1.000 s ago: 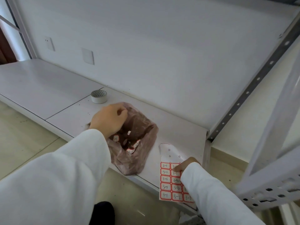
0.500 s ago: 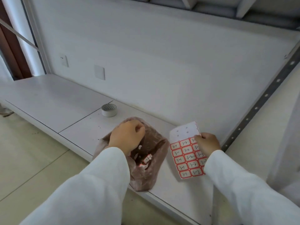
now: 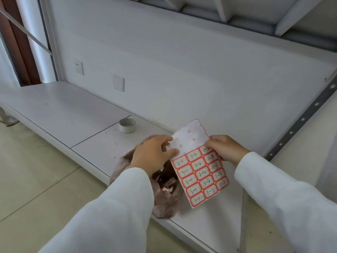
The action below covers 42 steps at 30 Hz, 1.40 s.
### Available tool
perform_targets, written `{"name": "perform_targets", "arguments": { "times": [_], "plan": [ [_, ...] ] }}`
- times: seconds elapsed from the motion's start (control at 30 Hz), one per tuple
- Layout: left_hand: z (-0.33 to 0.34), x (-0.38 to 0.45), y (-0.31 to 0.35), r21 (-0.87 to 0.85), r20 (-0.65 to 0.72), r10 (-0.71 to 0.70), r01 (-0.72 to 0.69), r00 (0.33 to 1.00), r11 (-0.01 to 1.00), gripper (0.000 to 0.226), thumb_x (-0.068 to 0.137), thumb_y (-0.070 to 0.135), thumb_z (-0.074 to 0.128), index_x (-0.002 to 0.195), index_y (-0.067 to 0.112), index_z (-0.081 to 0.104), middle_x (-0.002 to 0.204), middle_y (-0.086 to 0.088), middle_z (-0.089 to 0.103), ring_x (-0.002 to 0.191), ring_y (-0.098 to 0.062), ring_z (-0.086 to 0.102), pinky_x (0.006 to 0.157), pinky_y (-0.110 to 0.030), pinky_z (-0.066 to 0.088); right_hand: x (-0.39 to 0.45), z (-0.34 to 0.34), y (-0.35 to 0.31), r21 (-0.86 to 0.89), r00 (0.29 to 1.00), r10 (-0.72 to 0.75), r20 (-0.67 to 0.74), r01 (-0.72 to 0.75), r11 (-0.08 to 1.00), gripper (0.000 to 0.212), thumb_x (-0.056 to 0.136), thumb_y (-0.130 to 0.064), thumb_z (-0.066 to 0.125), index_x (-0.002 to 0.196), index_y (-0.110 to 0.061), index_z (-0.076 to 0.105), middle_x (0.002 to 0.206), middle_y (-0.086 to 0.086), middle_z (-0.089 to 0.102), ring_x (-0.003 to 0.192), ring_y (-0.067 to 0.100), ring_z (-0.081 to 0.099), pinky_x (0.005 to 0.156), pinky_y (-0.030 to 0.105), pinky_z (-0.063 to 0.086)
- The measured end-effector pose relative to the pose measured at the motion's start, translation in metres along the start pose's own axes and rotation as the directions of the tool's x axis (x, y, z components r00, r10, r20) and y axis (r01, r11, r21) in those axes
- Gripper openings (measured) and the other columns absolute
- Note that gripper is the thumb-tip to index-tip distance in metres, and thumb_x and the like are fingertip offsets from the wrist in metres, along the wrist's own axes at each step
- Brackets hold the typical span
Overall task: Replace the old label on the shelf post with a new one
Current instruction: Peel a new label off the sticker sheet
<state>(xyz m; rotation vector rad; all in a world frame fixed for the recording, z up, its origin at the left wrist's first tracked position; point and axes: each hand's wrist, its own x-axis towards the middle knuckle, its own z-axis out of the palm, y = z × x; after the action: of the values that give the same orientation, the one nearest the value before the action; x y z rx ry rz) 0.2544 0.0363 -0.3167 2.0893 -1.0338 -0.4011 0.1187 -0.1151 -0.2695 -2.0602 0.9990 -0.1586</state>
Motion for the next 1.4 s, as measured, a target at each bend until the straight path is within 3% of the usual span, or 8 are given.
{"name": "perform_targets", "arguments": {
  "times": [0.13, 0.3, 0.6, 0.8, 1.07, 1.13, 1.23, 1.4],
  "plan": [
    [0.003, -0.002, 0.007, -0.102, 0.084, 0.018, -0.009, 0.996, 0.995, 0.057, 0.077, 0.062, 0.053, 0.125, 0.030, 0.051, 0.115, 0.008, 0.068, 0.097, -0.015, 0.068, 0.090, -0.041, 0.054, 0.000, 0.009, -0.007, 0.133, 1.000, -0.022, 0.013, 0.020, 0.991, 0.022, 0.087, -0.019, 0.046, 0.096, -0.010, 0.062, 0.087, 0.006, 0.065, 0.082, 0.022, 0.062, 0.081, 0.037, 0.051],
    [0.010, -0.003, 0.019, -0.079, 0.125, 0.053, -0.043, 0.991, 0.996, 0.047, 0.080, 0.050, 0.062, 0.121, 0.029, 0.049, 0.107, 0.007, 0.069, 0.088, -0.011, 0.070, 0.083, -0.034, 0.059, -0.005, 0.008, -0.010, 0.245, 0.998, -0.012, -0.055, 0.025, 0.969, 0.013, 0.089, -0.021, 0.048, 0.091, -0.016, 0.060, 0.089, 0.006, 0.069, 0.085, 0.025, 0.066, 0.086, 0.043, 0.053],
    [0.012, -0.006, 0.028, -0.087, 0.253, 0.104, -0.085, 0.962, 0.993, 0.041, 0.081, 0.055, 0.056, 0.112, 0.030, 0.068, 0.092, 0.012, 0.076, 0.078, -0.011, 0.070, 0.072, -0.024, 0.052, -0.014, -0.007, -0.002, 0.153, 0.988, 0.036, -0.153, -0.013, 0.988, 0.023, 0.090, -0.022, 0.050, 0.112, -0.021, 0.055, 0.104, 0.005, 0.067, 0.094, 0.024, 0.064, 0.088, 0.041, 0.052],
    [0.015, -0.008, 0.042, -0.170, 0.210, 0.132, -0.097, 0.969, 0.981, 0.035, 0.083, 0.036, 0.064, 0.115, 0.023, 0.066, 0.097, 0.007, 0.075, 0.083, -0.012, 0.070, 0.066, -0.018, 0.049, -0.019, -0.017, 0.006, 0.124, 0.980, 0.054, -0.191, -0.030, 0.992, 0.027, 0.091, -0.023, 0.049, 0.117, -0.019, 0.054, 0.107, 0.004, 0.065, 0.096, 0.022, 0.062, 0.086, 0.037, 0.050],
    [0.016, -0.005, 0.050, -0.358, 0.148, 0.091, -0.033, 0.985, 0.933, 0.022, 0.082, 0.023, 0.068, 0.102, 0.014, 0.066, 0.067, 0.010, 0.071, 0.079, -0.014, 0.072, 0.076, -0.021, 0.056, -0.020, -0.028, 0.015, 0.175, 0.959, 0.087, -0.271, -0.040, 0.984, 0.026, 0.091, -0.021, 0.048, 0.117, -0.017, 0.051, 0.112, 0.005, 0.062, 0.097, 0.021, 0.058, 0.083, 0.033, 0.047],
    [0.017, -0.005, 0.050, -0.383, 0.166, 0.081, -0.012, 0.983, 0.924, 0.018, 0.083, 0.018, 0.068, 0.100, 0.014, 0.067, 0.074, 0.003, 0.074, 0.085, -0.022, 0.073, 0.082, -0.029, 0.058, -0.020, -0.026, 0.020, 0.064, 0.947, 0.044, -0.317, -0.024, 0.998, 0.034, 0.088, -0.022, 0.052, 0.122, -0.018, 0.047, 0.120, 0.005, 0.057, 0.104, 0.022, 0.055, 0.087, 0.034, 0.045],
    [0.020, -0.004, 0.054, -0.389, 0.173, 0.076, -0.002, 0.982, 0.921, 0.020, 0.084, 0.016, 0.065, 0.104, 0.013, 0.065, 0.086, -0.005, 0.075, 0.085, -0.021, 0.073, 0.084, -0.033, 0.058, -0.027, -0.027, 0.019, -0.346, 0.900, -0.257, -0.352, 0.130, 0.929, 0.043, 0.084, -0.030, 0.059, 0.125, -0.024, 0.046, 0.128, 0.002, 0.048, 0.118, 0.021, 0.043, 0.096, 0.035, 0.038],
    [0.030, -0.004, 0.068, -0.405, 0.174, 0.103, -0.025, 0.979, 0.914, 0.032, 0.083, 0.016, 0.066, 0.111, 0.021, 0.050, 0.085, -0.008, 0.074, 0.080, -0.020, 0.072, 0.072, -0.024, 0.055, -0.043, -0.021, 0.009, -0.589, 0.866, -0.500, 0.022, 0.415, 0.693, 0.029, 0.087, -0.038, 0.055, 0.115, -0.030, 0.059, 0.120, -0.007, 0.057, 0.109, 0.012, 0.048, 0.094, 0.035, 0.041]
  ]
}}
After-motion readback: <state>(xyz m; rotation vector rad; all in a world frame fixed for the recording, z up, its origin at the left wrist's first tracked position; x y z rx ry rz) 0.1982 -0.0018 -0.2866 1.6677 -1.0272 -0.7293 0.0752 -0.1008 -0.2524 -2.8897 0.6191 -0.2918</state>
